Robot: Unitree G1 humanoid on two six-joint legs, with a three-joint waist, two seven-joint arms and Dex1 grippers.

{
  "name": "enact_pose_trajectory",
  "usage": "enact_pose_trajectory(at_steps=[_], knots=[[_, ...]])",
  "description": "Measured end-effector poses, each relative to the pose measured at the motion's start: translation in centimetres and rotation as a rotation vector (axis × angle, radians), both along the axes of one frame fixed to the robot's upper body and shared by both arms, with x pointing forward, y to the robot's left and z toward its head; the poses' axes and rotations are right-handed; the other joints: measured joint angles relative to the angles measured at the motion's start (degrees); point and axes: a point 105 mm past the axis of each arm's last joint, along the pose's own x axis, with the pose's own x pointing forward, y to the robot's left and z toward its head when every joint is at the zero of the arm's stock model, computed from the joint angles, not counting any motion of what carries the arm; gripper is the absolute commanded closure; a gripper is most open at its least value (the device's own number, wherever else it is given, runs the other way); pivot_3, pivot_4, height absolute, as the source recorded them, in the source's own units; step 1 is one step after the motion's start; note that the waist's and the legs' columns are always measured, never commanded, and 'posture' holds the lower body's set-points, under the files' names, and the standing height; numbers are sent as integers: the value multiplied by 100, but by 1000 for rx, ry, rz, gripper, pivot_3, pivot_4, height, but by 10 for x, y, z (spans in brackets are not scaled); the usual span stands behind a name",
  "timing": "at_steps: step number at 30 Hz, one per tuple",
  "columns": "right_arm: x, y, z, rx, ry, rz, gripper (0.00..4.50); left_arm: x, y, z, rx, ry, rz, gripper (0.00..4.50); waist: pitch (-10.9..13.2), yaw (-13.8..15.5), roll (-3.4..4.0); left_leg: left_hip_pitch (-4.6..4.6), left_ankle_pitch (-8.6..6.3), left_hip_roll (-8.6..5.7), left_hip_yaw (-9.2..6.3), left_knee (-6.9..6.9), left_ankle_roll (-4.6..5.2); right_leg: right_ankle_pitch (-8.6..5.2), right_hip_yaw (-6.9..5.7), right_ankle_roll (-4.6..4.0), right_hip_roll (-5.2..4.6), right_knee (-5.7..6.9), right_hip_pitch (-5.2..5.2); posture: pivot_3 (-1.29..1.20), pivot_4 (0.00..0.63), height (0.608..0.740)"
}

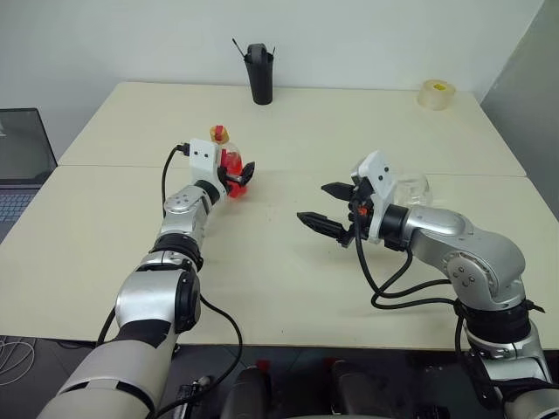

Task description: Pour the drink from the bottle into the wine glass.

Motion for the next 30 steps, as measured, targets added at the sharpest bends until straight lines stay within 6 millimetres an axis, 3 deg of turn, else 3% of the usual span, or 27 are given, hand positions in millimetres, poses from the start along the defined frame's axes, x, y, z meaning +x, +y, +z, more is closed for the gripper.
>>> enact_pose_trajectory(at_steps=[1,4,6,10,15,18,23,27,30], knots=[[0,0,0,-1,-1,-2,0,0,-1,0,-2,-3,0,32,0,0,0,0,0,0,0,0,0,0,1,0,0,0,0,0,150,740],[1,-1,0,-3,-2,-5,0,1,-3,0,-12,-5,12,601,0,3,0,-1,0,0,0,0,0,0,0,0,-1,-1,0,0,150,740],[1,-1,-1,-7,-4,-12,0,1,-3,0,-8,-11,17,1244,0,3,0,-1,0,0,0,0,0,0,0,0,-1,0,0,0,150,740],[2,-1,-1,-6,-7,-16,0,1,-3,0,-1,-16,30,1997,0,2,0,0,0,-1,1,0,0,0,1,0,-1,0,0,0,150,740],[3,-2,1,5,-15,-32,0,0,-5,0,3,-20,1,2180,0,1,0,-1,0,-2,1,0,-1,0,0,0,-1,0,0,0,150,740],[2,-7,12,51,-27,-39,0,-7,-21,-2,23,-19,-163,2181,0,2,0,-4,2,-8,0,0,-3,0,-6,0,0,-1,0,0,150,740],[-14,-9,48,111,-73,-10,0,-46,-56,-11,75,-10,-596,2184,1,-3,2,-5,11,11,-4,-2,-19,-1,-2,-1,-1,-1,-1,0,150,740],[-32,-11,43,6,-35,42,0,-86,-71,-17,80,58,-825,2202,1,-19,3,-5,1,17,-5,-1,-2,-1,27,-1,-1,1,-1,0,150,740],[-40,-4,42,9,2,79,0,-110,-85,-11,82,79,-931,2212,1,-18,2,-5,1,18,-7,1,0,-1,29,-1,-1,4,-2,0,150,740]])
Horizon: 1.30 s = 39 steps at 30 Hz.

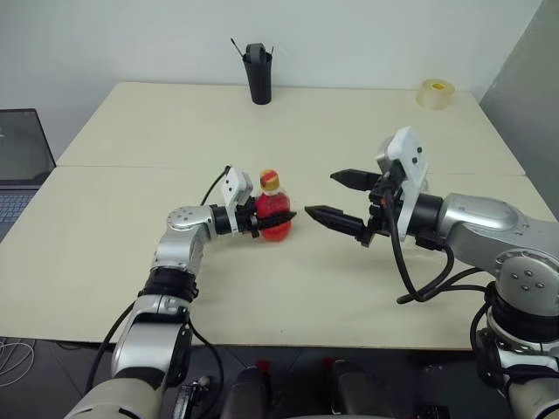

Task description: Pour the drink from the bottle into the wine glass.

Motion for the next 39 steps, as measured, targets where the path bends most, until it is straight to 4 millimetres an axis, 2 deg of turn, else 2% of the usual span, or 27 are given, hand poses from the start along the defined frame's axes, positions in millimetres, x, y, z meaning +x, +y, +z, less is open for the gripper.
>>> enact_pose_trajectory(at_steps=[3,6,10,15,19,25,27,30,36,39], knots=[[-2,6,3,13,-3,-9,0,-17,-17,9,13,-9,-86,2212,-1,12,0,0,0,-3,1,0,0,0,-1,0,-1,-2,2,0,150,740],[1,15,-5,0,14,-38,0,-26,-26,8,29,-15,-114,2212,-1,8,1,1,0,-3,2,0,1,0,2,0,-1,-2,2,0,150,740],[5,20,-8,7,17,-82,0,-30,-30,-1,47,3,-122,2212,-1,7,1,2,0,-3,2,-1,1,0,1,0,1,-2,1,0,150,740],[9,20,-7,20,15,-123,0,-28,-30,-3,88,-51,-112,2222,-1,13,1,1,0,-4,3,-1,1,0,0,0,0,-3,1,0,150,740],[11,18,-10,20,27,-134,936,-27,-30,-2,86,-68,-100,2240,-1,11,1,1,0,-4,3,-1,1,0,0,0,0,-3,1,0,150,740],[10,22,-12,28,40,-107,3047,-27,-29,-2,89,-64,-95,2240,-1,10,1,1,-1,-4,2,-2,1,0,0,0,1,-4,1,0,150,740],[10,21,-10,35,31,-111,3467,-28,-28,-4,93,-62,-95,2251,-1,10,1,1,-1,-5,3,-2,1,0,1,0,1,-5,1,0,150,740],[12,20,-10,32,25,-119,4470,-29,-27,-4,98,-60,-92,2265,0,11,1,1,-1,-4,2,-2,1,0,0,0,1,-5,1,0,150,740],[12,20,-10,29,18,-117,4500,-29,-27,-4,98,-64,-84,2265,0,11,1,1,-1,-4,2,-2,1,0,0,0,1,-5,1,0,150,740],[11,20,-9,35,22,-107,3920,-29,-27,-3,97,-68,-81,2266,0,11,1,1,-1,-4,3,-2,1,0,1,0,1,-5,1,0,150,740]])
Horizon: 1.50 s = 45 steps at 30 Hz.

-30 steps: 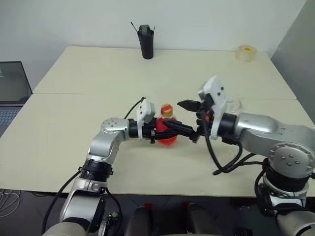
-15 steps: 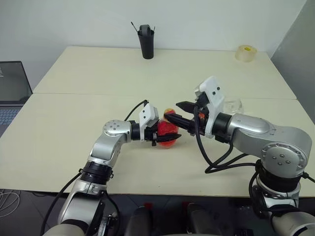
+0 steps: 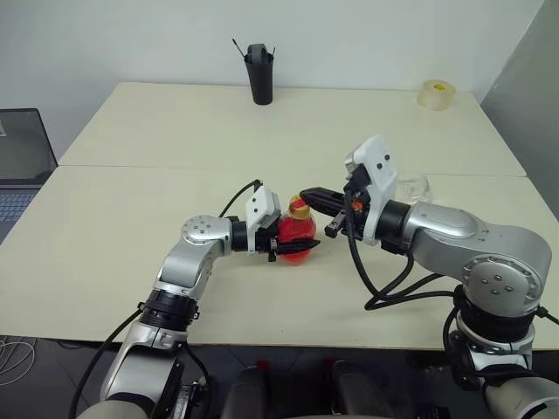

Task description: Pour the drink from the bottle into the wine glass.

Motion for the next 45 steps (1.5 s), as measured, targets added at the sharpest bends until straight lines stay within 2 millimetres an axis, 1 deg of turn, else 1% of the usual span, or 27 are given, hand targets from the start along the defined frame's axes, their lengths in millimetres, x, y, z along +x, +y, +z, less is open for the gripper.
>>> enact_pose_trajectory(at_steps=[3,5,6,11,21,26,36,45], knots=[[-1,-2,3,12,5,15,2910,0,0,1,-4,-4,-2,2266,0,0,0,0,0,0,0,0,0,0,0,0,0,0,0,0,150,740],[-2,-2,9,24,-7,24,2103,1,-1,3,-5,-9,-1,2266,0,-1,0,0,0,0,0,0,0,0,0,0,0,0,0,0,150,740],[-2,-2,10,27,-10,26,1819,1,-1,4,-5,-12,-1,2266,0,0,0,0,0,0,-1,0,0,0,-1,0,1,0,0,0,150,740],[2,-3,5,12,12,18,82,2,-1,5,-8,-20,8,2266,0,-1,0,0,0,0,0,0,0,0,0,0,0,0,0,0,150,740],[0,1,0,-5,28,43,55,2,-1,8,-23,-31,20,2267,0,0,0,0,0,0,0,0,0,0,0,0,0,0,0,0,150,740],[0,3,-5,-13,46,47,55,2,-1,9,-27,-35,28,2267,0,0,0,0,0,0,0,0,0,0,0,0,0,0,0,0,150,740],[8,-2,-6,-6,41,-5,55,2,-1,9,-27,-38,28,2286,0,1,0,0,0,0,0,-1,0,0,0,0,0,-1,0,0,150,740],[9,-1,-6,4,48,-7,55,2,-2,9,-29,-40,25,2287,0,0,0,0,0,0,0,-1,0,0,0,0,0,-1,0,0,150,740]])
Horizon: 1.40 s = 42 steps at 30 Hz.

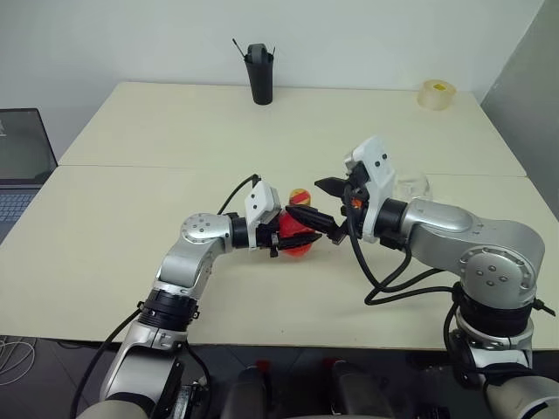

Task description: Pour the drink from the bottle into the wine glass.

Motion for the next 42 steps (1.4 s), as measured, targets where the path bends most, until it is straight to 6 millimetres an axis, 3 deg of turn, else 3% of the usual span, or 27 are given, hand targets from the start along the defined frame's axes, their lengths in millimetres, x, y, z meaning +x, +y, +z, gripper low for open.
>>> enact_pose_trajectory(at_steps=[8,10,16,23,27,35,38,42], knots=[[-4,6,0,6,0,29,2813,1,1,-1,1,5,8,2288,0,0,0,0,0,0,0,0,0,0,0,0,0,0,0,0,150,740],[-3,5,0,4,-5,22,3195,1,1,-2,4,8,9,2290,0,1,0,0,0,0,-1,0,0,0,-1,0,0,-1,0,0,150,740],[-3,2,1,-34,-32,78,3195,0,0,-2,5,8,1,2311,1,1,1,0,0,-5,1,0,0,0,-1,0,0,-4,0,0,150,740],[3,-10,7,-131,-69,500,3196,-9,-9,1,12,-31,-85,2516,4,0,3,3,-1,-14,8,0,2,0,-2,0,19,-10,0,0,150,740],[14,-6,15,-137,-106,714,3196,-11,-13,5,-17,-44,-113,2679,6,-36,6,13,-1,-6,11,-1,3,1,8,-3,26,-2,0,0,150,740],[25,2,20,-134,-97,775,3196,-8,-11,9,-36,-51,-87,2808,6,15,7,9,-1,7,5,0,1,1,6,-4,1,-2,0,0,150,740],[21,2,25,-121,-85,753,2188,-9,-12,8,-30,-54,-93,2812,6,33,7,4,0,2,2,2,1,1,2,-3,-15,-3,0,0,150,740],[6,12,45,-78,-161,757,755,-19,-29,-4,2,-26,-169,2829,9,34,12,-1,0,-1,-2,4,0,0,-3,-2,-16,-4,0,0,150,740]])
